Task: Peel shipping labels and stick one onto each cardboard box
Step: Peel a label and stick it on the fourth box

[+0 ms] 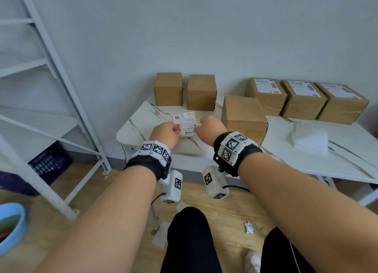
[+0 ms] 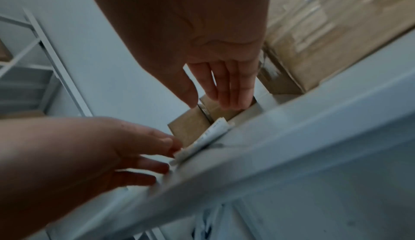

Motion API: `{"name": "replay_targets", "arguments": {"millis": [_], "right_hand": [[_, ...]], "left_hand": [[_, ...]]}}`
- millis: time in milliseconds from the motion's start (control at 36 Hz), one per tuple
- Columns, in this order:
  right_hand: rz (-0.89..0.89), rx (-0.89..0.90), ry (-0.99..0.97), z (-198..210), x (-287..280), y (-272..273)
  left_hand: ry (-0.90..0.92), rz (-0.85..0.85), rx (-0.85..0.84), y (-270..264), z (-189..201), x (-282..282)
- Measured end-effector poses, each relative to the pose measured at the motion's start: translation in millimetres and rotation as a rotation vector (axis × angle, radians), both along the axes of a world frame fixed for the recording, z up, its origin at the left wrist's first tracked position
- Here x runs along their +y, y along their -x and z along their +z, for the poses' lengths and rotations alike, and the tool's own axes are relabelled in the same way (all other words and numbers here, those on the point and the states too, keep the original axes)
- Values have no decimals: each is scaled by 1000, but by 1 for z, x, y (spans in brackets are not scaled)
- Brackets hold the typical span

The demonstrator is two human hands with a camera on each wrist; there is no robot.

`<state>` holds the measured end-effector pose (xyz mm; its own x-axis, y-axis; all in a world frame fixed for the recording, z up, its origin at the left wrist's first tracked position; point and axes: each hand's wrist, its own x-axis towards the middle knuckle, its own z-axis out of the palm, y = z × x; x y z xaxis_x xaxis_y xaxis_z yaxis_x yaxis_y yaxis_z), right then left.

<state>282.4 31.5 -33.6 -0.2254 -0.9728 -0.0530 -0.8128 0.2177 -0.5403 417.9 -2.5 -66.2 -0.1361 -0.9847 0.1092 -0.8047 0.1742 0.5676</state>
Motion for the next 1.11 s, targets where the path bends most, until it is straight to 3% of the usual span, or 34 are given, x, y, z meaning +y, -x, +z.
{"name": "replay_targets", "arguments": {"millis": [167,361,639,1111], "right_hand": [[4,139,-71,-15,-8,1],[-25,207,-104,-22,-16,-2],[-148,-7,-30,-26,-26,-5],[-106,-75,57,-12,-16,1]], "left_hand": [[50,16,66,2,-19,-8],[97,33,6,3,-30,-11],[86,20,45,3,-30,-10],[45,-7,-8,1,-25,-11]]}}
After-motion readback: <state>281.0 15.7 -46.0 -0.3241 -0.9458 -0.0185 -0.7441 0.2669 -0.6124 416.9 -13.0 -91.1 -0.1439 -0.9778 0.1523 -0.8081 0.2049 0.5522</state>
